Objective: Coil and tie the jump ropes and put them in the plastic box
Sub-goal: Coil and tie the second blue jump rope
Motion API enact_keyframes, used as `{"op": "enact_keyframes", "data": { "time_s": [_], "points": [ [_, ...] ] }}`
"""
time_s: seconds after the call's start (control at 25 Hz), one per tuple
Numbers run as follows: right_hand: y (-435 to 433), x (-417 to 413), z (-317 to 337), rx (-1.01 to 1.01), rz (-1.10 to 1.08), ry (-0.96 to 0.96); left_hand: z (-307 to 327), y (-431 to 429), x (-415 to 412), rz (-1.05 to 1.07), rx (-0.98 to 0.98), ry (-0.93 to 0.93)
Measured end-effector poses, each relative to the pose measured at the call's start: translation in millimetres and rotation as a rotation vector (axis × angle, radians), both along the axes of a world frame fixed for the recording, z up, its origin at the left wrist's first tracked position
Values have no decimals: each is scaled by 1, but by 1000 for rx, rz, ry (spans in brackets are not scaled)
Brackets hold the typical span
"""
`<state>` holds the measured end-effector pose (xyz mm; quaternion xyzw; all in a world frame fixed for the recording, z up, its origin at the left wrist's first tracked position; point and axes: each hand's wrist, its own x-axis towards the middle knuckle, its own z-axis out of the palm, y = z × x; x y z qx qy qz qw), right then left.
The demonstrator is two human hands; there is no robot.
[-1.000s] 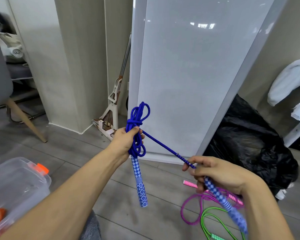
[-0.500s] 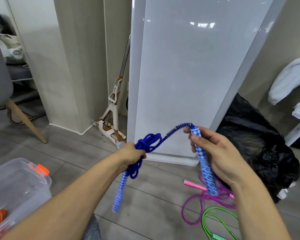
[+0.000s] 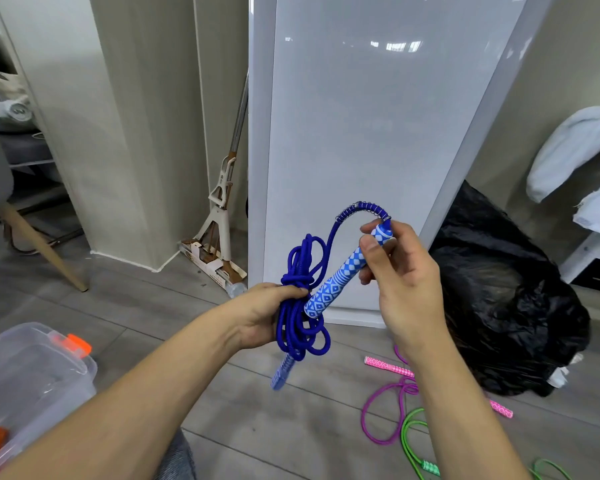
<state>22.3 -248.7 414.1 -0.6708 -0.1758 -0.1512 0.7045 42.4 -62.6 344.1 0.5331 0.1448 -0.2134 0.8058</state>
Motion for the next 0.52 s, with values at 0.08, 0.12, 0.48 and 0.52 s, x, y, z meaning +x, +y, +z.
{"op": "enact_keyframes", "data": {
  "time_s": [0.08,0.12,0.48,0.52],
  "points": [
    [3,-2,-2,-68,-7,-30,0,2,0,7,-44,1],
    [5,-3,-3,-108,-3,-44,0,2,0,11,-70,1],
    [17,-15,-10,-692,-64,-202,-6,0,5,230,-27,-28],
    [19,-14,-13,-676,-83,-179,-6,-2,4,231,4,-39]
  ]
}}
